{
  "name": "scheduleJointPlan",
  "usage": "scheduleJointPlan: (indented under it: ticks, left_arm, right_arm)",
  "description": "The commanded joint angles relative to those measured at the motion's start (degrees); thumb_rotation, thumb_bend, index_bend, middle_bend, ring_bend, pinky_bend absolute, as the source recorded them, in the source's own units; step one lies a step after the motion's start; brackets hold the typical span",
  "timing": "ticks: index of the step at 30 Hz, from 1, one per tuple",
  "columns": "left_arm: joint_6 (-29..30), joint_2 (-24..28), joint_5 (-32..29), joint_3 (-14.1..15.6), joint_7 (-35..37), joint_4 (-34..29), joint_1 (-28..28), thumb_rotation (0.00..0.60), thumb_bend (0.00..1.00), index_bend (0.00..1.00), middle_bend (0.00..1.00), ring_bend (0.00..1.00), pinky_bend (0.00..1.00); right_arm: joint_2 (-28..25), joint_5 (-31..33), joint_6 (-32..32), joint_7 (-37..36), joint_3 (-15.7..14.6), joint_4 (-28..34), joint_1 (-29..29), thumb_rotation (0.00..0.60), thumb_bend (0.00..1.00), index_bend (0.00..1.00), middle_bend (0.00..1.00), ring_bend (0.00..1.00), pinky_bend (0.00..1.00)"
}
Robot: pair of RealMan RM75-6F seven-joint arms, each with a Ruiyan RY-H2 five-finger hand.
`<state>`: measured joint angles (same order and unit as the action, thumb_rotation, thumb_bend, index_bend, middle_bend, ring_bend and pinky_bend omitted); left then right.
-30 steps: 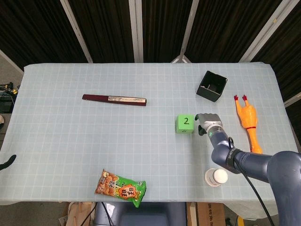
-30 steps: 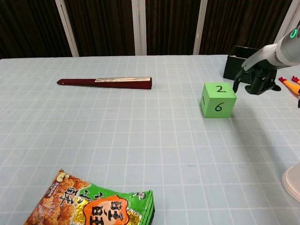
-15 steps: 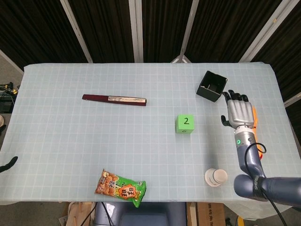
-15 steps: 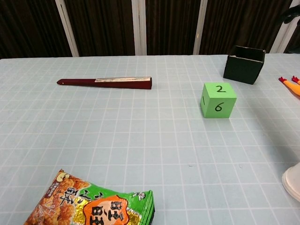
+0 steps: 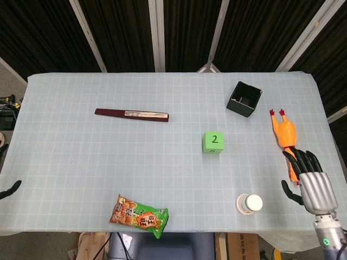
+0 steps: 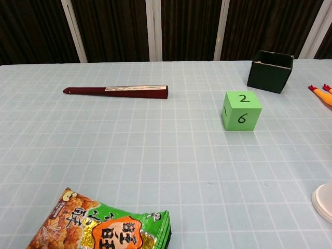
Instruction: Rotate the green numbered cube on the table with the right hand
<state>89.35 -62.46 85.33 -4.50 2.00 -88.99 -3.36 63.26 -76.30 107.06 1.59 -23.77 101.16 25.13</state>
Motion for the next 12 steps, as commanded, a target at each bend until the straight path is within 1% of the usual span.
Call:
scheduleJointPlan:
  ticks: [1, 6, 8, 12]
  left_arm:
    - [0.1, 0.0, 0.1, 0.0, 0.0, 0.1, 0.0, 0.6, 0.27, 0.0, 0.0, 0.0, 0.01]
    - [0.2, -0.2, -0.4, -0.3, 0.0, 0.3, 0.0, 0.6, 0.27, 0.0, 0.0, 0.0, 0.01]
    - [0.0, -0.3, -0.6, -0.4, -0.1, 0.4, -0.1, 0.6, 0.27, 0.0, 0.0, 0.0, 0.01]
    - [-0.9, -0.4, -0.9, -0.4, -0.6, 0.2, -0.4, 0.6, 0.27, 0.0, 0.0, 0.0, 0.01]
  right_arm:
    - [3.5, -2.5, 3.5, 2.9, 1.9, -5.6, -5.8, 0.6, 0.41, 0.13, 0.09, 0.1, 0.06]
    - [3.7, -4.4, 2.0, 4.0, 3.6, -7.8, -8.8, 0.6, 0.4, 0.13, 0.08, 0.08, 0.05]
    - [2.9, -5.0, 0.9, 5.7, 4.1, -7.5, -9.3, 0.6, 0.4, 0.13, 0.07, 0.08, 0.05]
    - [2.9, -5.8, 0.6, 8.5, 6.3, -6.9, -10.9, 0.6, 0.4, 0.13, 0.07, 0.08, 0.05]
